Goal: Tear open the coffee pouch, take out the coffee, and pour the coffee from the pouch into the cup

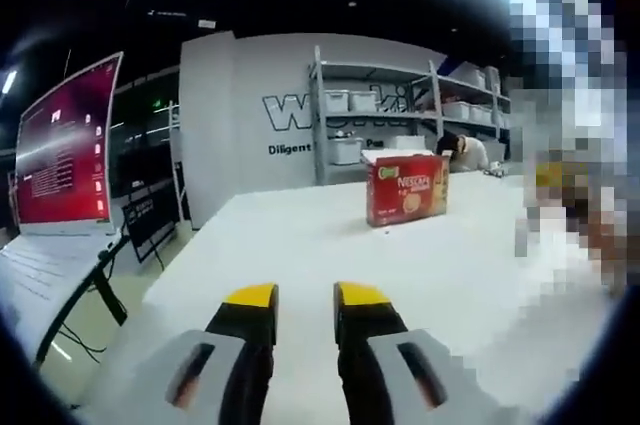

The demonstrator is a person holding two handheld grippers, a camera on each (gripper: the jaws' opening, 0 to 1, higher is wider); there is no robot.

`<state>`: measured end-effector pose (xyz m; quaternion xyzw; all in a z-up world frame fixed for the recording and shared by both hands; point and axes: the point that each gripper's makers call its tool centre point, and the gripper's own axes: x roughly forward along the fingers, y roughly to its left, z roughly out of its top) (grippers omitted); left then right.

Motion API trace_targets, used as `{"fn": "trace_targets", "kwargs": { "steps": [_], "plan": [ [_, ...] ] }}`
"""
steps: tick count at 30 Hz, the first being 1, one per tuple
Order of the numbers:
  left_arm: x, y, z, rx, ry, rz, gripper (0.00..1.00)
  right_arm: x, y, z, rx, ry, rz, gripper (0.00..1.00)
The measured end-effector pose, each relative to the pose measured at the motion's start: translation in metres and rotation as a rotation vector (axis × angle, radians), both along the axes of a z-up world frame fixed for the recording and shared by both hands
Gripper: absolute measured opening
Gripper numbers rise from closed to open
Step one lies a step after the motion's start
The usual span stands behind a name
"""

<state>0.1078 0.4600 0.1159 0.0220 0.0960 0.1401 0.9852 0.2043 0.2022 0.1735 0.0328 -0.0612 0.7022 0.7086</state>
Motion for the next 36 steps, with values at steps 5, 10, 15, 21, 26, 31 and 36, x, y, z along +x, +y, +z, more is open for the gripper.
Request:
{"fn": "trace_targets", "kwargs": {
  "steps": [5, 10, 15, 21, 26, 31, 36],
  "plan": [
    [0.019, -0.033, 0.004, -0.018, -0.032, -0.118, 0.23, 0.001, -0.003, 0.001, 0.013, 0.016, 0.012, 0.01],
    [0.047, -0.08, 0.005, -0.099, -0.065, -0.316, 0.23, 0.005, -0.003, 0.0, 0.02, 0.031, 0.021, 0.01],
    [0.078, -0.12, 0.001, -0.043, -0.039, -0.446, 0.21, 0.007, -0.003, -0.004, 0.015, 0.035, 0.022, 0.01],
    [0.093, -0.156, 0.03, -0.072, -0.254, -0.65, 0.25, 0.01, -0.004, -0.003, 0.019, 0.035, 0.023, 0.01],
    [0.102, -0.176, 0.034, -0.152, -0.298, -0.783, 0.38, 0.011, -0.005, 0.0, 0.026, 0.031, 0.023, 0.01],
    [0.101, -0.207, 0.039, -0.18, -0.357, -0.98, 0.5, 0.008, -0.006, -0.001, 0.026, 0.025, 0.034, 0.01],
    [0.097, -0.243, 0.026, -0.247, -0.241, -1.142, 0.41, -0.006, -0.008, -0.002, 0.014, 0.016, 0.112, 0.01]
  ]
}}
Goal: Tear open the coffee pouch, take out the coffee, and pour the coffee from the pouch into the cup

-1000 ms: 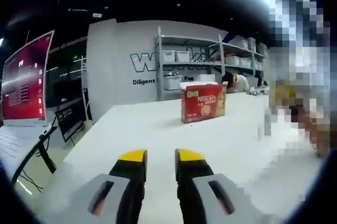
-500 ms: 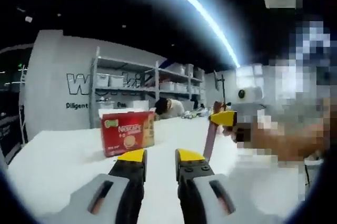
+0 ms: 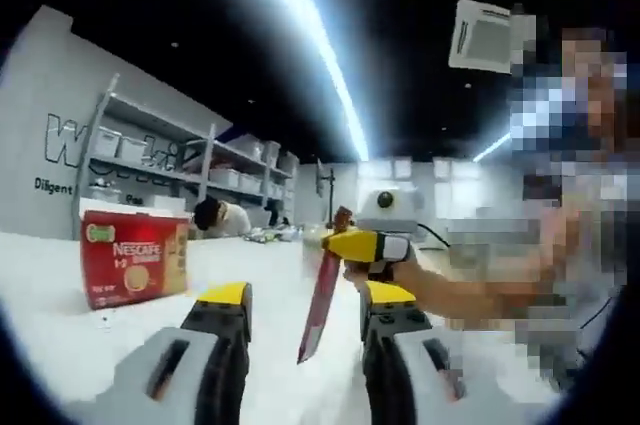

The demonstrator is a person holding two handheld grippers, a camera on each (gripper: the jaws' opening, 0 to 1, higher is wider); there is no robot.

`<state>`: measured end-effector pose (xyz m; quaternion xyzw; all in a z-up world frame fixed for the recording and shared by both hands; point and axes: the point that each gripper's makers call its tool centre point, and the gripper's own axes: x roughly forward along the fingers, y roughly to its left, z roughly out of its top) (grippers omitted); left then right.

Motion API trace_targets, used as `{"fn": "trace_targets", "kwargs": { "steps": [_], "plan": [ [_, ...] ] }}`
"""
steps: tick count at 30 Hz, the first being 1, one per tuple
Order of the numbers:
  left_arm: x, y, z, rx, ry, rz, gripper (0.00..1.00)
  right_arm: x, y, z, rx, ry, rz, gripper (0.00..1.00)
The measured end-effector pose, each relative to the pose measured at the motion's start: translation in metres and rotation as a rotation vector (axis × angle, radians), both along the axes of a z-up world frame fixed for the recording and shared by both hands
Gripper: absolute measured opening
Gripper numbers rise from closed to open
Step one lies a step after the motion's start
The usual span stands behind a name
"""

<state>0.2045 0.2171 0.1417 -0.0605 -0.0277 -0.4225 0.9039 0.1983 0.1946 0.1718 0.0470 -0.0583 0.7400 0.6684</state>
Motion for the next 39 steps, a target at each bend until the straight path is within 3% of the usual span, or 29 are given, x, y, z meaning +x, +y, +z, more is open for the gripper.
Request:
{"fn": "trace_targets", "kwargs": {
  "steps": [3, 7, 8, 13, 14, 16, 18, 21, 36, 39],
  "plan": [
    [-0.005, -0.017, -0.011, -0.002, 0.073, -0.081, 0.3, -0.008, 0.0, -0.005, -0.028, 0.014, 0.047, 0.01],
    [-0.006, -0.03, -0.032, 0.071, 0.064, -0.105, 0.34, -0.024, 0.001, -0.014, -0.075, 0.058, 0.151, 0.01],
    [-0.008, -0.033, -0.036, 0.082, 0.062, -0.115, 0.34, -0.022, 0.004, -0.015, -0.075, 0.043, 0.142, 0.01],
    [-0.017, -0.037, -0.048, 0.066, 0.075, -0.145, 0.32, -0.038, 0.006, -0.029, -0.127, 0.053, 0.239, 0.01],
    [-0.019, -0.038, -0.05, 0.076, 0.067, -0.145, 0.32, -0.039, 0.007, -0.03, -0.127, 0.05, 0.245, 0.01],
    [-0.022, -0.039, -0.048, 0.014, 0.085, -0.146, 0.29, -0.044, 0.007, -0.03, -0.127, 0.056, 0.266, 0.01],
    [-0.026, -0.041, -0.046, 0.023, 0.051, -0.136, 0.29, -0.047, 0.006, -0.029, -0.116, 0.064, 0.282, 0.01],
    [-0.025, -0.044, -0.043, 0.0, 0.054, -0.157, 0.27, -0.052, 0.002, -0.023, -0.096, 0.07, 0.306, 0.01],
    [-0.025, -0.053, -0.054, 0.084, 0.047, -0.151, 0.21, -0.053, -0.004, -0.015, -0.069, 0.067, 0.332, 0.01],
    [-0.029, -0.055, -0.056, 0.109, 0.044, -0.165, 0.15, -0.056, -0.004, -0.014, -0.075, 0.062, 0.34, 0.01]
  ]
}}
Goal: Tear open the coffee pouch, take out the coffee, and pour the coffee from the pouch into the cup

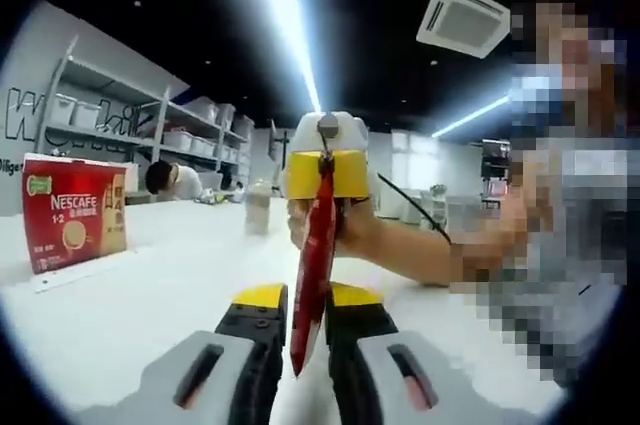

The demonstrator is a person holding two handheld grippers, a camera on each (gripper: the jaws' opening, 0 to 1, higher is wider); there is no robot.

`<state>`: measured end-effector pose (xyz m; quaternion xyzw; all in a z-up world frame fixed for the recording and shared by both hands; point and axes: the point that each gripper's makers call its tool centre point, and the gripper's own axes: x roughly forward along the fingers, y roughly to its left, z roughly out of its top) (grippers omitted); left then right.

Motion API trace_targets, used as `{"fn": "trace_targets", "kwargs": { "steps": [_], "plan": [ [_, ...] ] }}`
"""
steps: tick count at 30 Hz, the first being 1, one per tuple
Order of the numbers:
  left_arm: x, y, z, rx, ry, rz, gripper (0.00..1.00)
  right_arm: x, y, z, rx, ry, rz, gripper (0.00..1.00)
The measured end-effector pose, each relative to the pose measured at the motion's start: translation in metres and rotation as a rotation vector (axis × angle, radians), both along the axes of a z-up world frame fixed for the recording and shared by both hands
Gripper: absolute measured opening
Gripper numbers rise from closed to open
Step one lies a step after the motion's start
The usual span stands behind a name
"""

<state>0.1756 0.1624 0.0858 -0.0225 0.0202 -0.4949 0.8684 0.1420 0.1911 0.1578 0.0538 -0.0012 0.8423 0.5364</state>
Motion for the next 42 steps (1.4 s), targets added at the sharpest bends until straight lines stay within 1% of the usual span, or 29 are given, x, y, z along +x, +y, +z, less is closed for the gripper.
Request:
{"fn": "trace_targets", "kwargs": {
  "steps": [5, 6, 8, 9, 10, 11, 12, 13, 14, 16, 19, 22, 24, 26, 30, 33, 34, 38, 42],
  "plan": [
    [-0.005, -0.001, 0.001, 0.005, -0.006, -0.014, 0.13, 0.0, 0.001, 0.001, 0.0, -0.002, -0.001, 0.01],
    [-0.007, -0.002, 0.002, 0.004, 0.001, -0.02, 0.13, 0.0, 0.001, 0.001, -0.001, -0.004, -0.002, 0.01],
    [-0.006, -0.001, 0.003, 0.002, -0.009, -0.008, 0.12, 0.003, 0.002, 0.005, 0.035, -0.041, -0.02, 0.02],
    [-0.006, 0.0, 0.005, -0.005, -0.003, -0.007, 0.12, 0.002, 0.002, 0.005, 0.044, -0.04, -0.011, 0.03],
    [-0.006, 0.001, 0.006, -0.006, -0.003, -0.005, 0.12, 0.001, 0.002, 0.008, 0.075, -0.039, 0.001, 0.05],
    [-0.005, 0.002, 0.006, -0.001, -0.012, 0.008, 0.12, 0.002, 0.002, 0.008, 0.08, -0.027, 0.009, 0.14],
    [-0.003, 0.004, 0.006, 0.001, -0.007, 0.017, 0.12, 0.002, 0.002, 0.009, 0.08, -0.018, 0.011, 0.19],
    [-0.002, 0.006, 0.006, 0.0, -0.006, 0.024, 0.12, 0.003, 0.003, 0.009, 0.081, -0.016, 0.009, 0.22],
    [0.0, 0.008, 0.006, 0.0, -0.012, 0.04, 0.12, 0.005, 0.004, 0.008, 0.079, -0.014, 0.0, 0.23],
    [0.003, 0.011, 0.005, 0.001, -0.002, 0.05, 0.12, 0.008, 0.005, 0.005, 0.068, -0.018, -0.011, 0.23],
    [0.003, 0.013, 0.005, 0.003, 0.002, 0.06, 0.12, 0.011, 0.007, -0.005, 0.027, -0.034, -0.023, 0.23],
    [0.004, 0.014, 0.005, 0.007, 0.009, 0.066, 0.12, 0.013, 0.008, -0.012, 0.002, -0.049, -0.025, 0.21],
    [0.003, 0.014, 0.003, 0.017, 0.023, 0.065, 0.12, 0.011, 0.008, -0.014, -0.008, -0.055, -0.02, 0.16],
    [0.001, 0.012, 0.003, 0.013, 0.039, 0.048, 0.12, 0.01, 0.007, -0.014, -0.009, -0.056, -0.013, 0.13],
    [-0.002, 0.011, 0.005, 0.01, 0.049, 0.04, 0.12, 0.009, 0.007, -0.014, -0.006, -0.061, -0.002, 0.14],
    [-0.003, 0.011, 0.007, 0.0, 0.051, 0.034, 0.12, 0.007, 0.008, -0.019, -0.026, -0.068, 0.009, 0.14],
    [-0.003, 0.011, 0.007, 0.0, 0.053, 0.037, 0.12, 0.005, 0.009, -0.022, -0.034, -0.078, 0.005, 0.12],
    [-0.003, 0.012, 0.004, 0.017, 0.068, 0.041, 0.12, 0.006, 0.009, -0.024, -0.05, -0.075, 0.002, 0.09],
    [0.0, 0.01, -0.001, 0.059, 0.073, 0.066, 0.12, 0.006, 0.008, -0.028, -0.089, -0.048, -0.007, 0.08]
  ]
}}
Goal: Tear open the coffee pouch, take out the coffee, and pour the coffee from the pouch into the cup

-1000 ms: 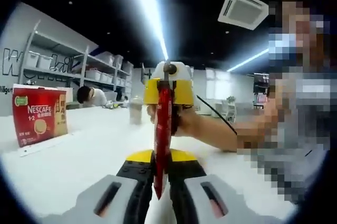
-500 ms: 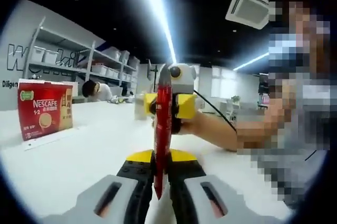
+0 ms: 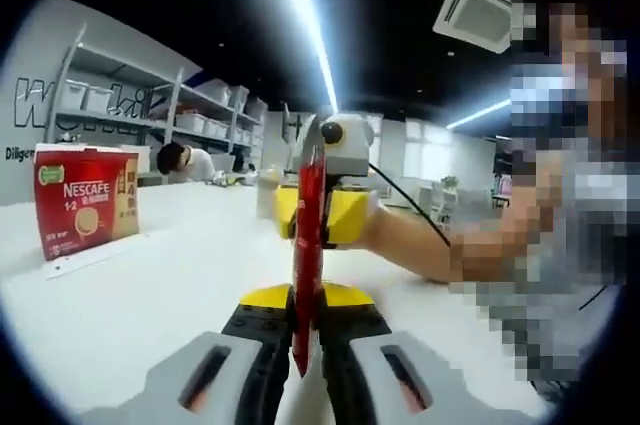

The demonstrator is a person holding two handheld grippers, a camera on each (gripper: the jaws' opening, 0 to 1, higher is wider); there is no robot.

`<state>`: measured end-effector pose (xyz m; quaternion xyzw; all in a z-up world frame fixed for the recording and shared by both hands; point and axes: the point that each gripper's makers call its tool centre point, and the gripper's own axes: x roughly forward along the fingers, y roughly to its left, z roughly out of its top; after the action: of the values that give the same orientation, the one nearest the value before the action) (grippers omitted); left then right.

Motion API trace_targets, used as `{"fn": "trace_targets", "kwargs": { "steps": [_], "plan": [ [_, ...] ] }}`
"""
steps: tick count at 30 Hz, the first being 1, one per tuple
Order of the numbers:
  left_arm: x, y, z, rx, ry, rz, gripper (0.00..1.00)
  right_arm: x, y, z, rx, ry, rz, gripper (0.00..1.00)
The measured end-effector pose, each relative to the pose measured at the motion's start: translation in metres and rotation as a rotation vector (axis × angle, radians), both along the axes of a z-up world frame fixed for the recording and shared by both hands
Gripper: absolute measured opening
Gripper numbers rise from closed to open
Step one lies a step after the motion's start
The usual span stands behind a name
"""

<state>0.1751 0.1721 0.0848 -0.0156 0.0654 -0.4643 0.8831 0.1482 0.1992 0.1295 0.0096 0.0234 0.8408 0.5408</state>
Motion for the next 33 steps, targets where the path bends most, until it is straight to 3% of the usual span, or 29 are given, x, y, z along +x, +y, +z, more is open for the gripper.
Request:
{"fn": "trace_targets", "kwargs": {
  "steps": [7, 9, 13, 15, 17, 21, 24, 29, 33],
  "plan": [
    [0.002, 0.001, -0.001, 0.02, -0.003, 0.018, 0.12, 0.002, -0.001, -0.001, -0.011, 0.037, -0.007, 0.07],
    [-0.001, -0.003, 0.006, -0.04, -0.02, -0.019, 0.12, 0.001, -0.003, 0.003, 0.007, 0.058, 0.006, 0.07],
    [-0.001, -0.004, 0.008, -0.064, -0.022, -0.016, 0.21, 0.004, -0.007, 0.008, 0.038, 0.078, 0.005, 0.07],
    [0.0, -0.003, 0.006, -0.064, -0.022, -0.009, 0.2, 0.005, -0.008, 0.009, 0.048, 0.082, 0.005, 0.07],
    [0.003, -0.002, 0.006, -0.076, -0.044, 0.007, 0.2, 0.006, -0.008, 0.008, 0.056, 0.076, 0.001, 0.07],
    [0.014, 0.001, 0.005, -0.037, -0.194, 0.078, 0.18, 0.013, -0.013, 0.006, 0.103, 0.025, -0.009, 0.07],
    [0.012, -0.008, -0.007, -0.011, -0.158, 0.048, 0.14, 0.016, -0.019, 0.008, 0.141, 0.034, 0.001, 0.07],
    [0.011, -0.007, -0.007, -0.073, -0.103, 0.024, 0.15, 0.016, -0.021, 0.008, 0.157, 0.044, 0.017, 0.07],
    [0.01, -0.003, 0.001, -0.123, -0.091, 0.027, 0.15, 0.017, -0.019, 0.004, 0.14, 0.027, 0.018, 0.07]
  ]
}}
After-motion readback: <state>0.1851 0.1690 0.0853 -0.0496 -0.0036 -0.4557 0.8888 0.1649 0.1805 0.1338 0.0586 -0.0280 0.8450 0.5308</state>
